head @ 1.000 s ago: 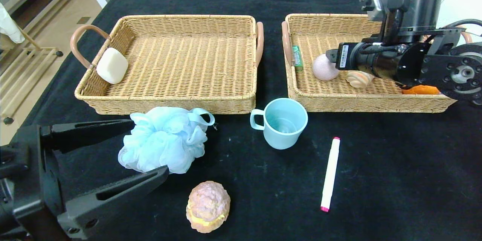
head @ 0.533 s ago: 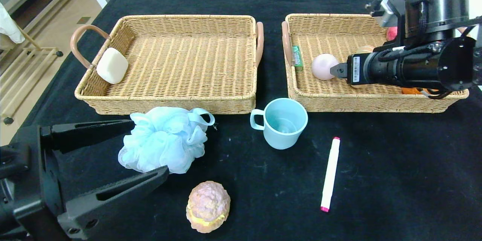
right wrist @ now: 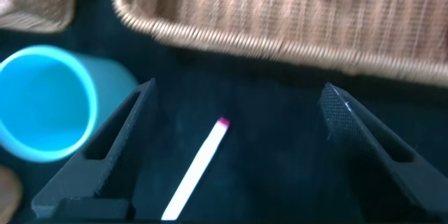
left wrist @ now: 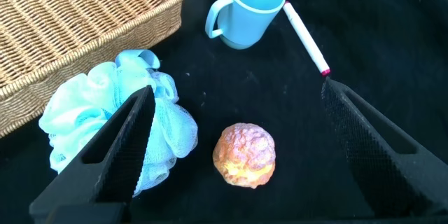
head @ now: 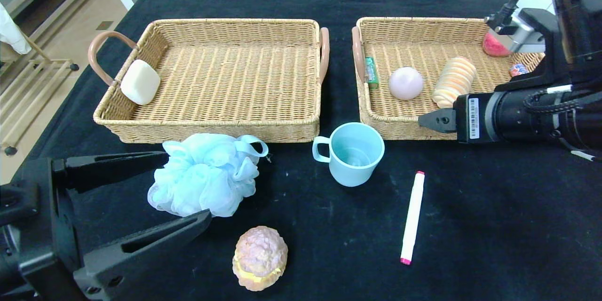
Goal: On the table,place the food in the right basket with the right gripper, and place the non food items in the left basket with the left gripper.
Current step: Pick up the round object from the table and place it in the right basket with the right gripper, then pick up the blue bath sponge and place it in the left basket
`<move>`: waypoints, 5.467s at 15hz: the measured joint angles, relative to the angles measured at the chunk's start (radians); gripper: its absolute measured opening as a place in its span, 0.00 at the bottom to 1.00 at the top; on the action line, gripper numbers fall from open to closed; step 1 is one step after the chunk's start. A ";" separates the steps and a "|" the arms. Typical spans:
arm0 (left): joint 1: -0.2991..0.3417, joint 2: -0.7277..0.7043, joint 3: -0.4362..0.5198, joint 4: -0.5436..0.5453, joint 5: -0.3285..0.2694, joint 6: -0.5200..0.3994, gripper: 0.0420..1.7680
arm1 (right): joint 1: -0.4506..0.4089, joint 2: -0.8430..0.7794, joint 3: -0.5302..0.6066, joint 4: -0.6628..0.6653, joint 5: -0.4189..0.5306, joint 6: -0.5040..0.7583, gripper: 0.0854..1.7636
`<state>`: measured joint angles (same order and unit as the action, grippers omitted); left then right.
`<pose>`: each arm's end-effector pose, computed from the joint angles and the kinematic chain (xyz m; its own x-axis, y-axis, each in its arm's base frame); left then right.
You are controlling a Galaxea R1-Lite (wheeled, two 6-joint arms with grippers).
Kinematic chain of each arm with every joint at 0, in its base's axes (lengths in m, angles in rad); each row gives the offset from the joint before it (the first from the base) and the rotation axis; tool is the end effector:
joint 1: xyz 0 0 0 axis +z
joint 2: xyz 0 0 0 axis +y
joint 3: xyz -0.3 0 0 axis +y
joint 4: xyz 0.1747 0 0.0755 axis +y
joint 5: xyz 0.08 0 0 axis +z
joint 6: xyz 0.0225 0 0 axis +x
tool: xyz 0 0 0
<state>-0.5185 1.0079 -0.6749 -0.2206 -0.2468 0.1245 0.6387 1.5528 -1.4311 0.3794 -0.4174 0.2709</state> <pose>0.1109 -0.0696 0.2565 0.7159 -0.6897 -0.1088 0.6982 0.7094 0.0962 0.2185 0.1509 0.3054 0.8854 0.1525 -0.4391 -0.1468 0.9880 0.0471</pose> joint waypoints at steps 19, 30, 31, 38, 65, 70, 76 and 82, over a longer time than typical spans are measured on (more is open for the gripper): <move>0.001 0.058 -0.219 0.394 0.250 -0.006 0.97 | -0.298 -0.361 0.748 -0.550 0.875 -0.477 0.96; 0.045 0.387 -0.477 0.547 0.483 -0.100 0.97 | -0.333 -0.360 0.756 -0.550 0.875 -0.480 0.96; 0.056 0.414 -0.483 0.530 0.480 -0.099 0.97 | -0.333 -0.357 0.756 -0.550 0.874 -0.481 0.96; 0.082 0.514 -0.480 0.497 0.461 -0.099 0.97 | -0.335 -0.324 0.766 -0.596 0.873 -0.480 0.97; 0.011 0.367 -0.486 0.527 0.405 -0.084 0.31 | -0.346 -0.310 0.775 -0.599 0.873 -0.482 0.97; 0.014 0.309 -0.521 0.507 0.414 -0.091 0.29 | -0.344 -0.310 0.777 -0.599 0.873 -0.481 0.97; 0.054 0.355 -0.710 0.505 0.417 -0.087 0.28 | -0.344 -0.315 0.777 -0.599 0.873 -0.481 0.97; 0.121 0.568 -0.945 0.494 0.410 -0.089 0.26 | -0.347 -0.324 0.772 -0.600 0.871 -0.480 0.97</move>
<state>-0.3972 1.5755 -1.6202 0.2736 0.1630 0.0355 0.2919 1.2291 -0.6589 -0.2206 0.4540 -0.2087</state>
